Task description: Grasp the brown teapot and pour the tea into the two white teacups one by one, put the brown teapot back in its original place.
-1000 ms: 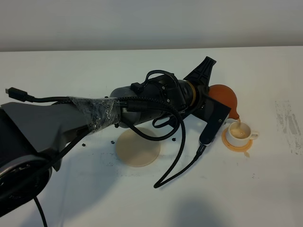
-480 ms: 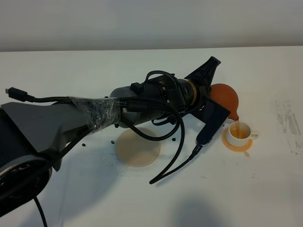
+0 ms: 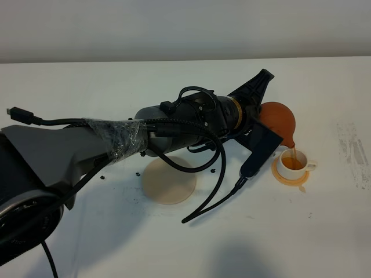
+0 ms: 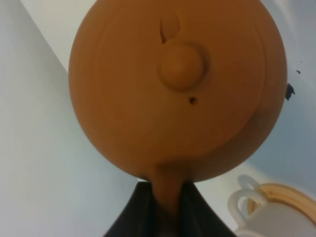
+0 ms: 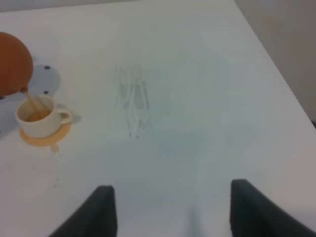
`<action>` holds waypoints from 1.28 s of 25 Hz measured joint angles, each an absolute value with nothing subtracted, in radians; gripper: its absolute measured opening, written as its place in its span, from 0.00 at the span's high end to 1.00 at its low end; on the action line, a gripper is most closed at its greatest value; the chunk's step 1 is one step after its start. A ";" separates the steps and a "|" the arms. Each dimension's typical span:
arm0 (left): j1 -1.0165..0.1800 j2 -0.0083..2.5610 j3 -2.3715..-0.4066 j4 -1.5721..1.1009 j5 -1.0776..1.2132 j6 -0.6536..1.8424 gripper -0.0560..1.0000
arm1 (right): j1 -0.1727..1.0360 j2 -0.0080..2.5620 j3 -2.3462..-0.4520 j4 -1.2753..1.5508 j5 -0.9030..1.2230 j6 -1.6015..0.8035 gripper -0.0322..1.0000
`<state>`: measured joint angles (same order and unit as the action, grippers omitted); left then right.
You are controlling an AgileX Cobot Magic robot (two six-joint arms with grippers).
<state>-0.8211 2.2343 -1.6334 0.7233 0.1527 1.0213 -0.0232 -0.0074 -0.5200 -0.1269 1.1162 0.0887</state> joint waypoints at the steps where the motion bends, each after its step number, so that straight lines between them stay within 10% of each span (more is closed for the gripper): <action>1: -0.821 2.234 -1.633 0.723 0.151 1.028 0.85 | -0.023 -0.007 -0.520 -0.127 1.116 0.089 0.48; 32: -0.821 2.234 -1.633 0.723 0.148 1.136 0.85 | -0.023 -0.007 -0.520 -0.127 1.116 0.089 0.48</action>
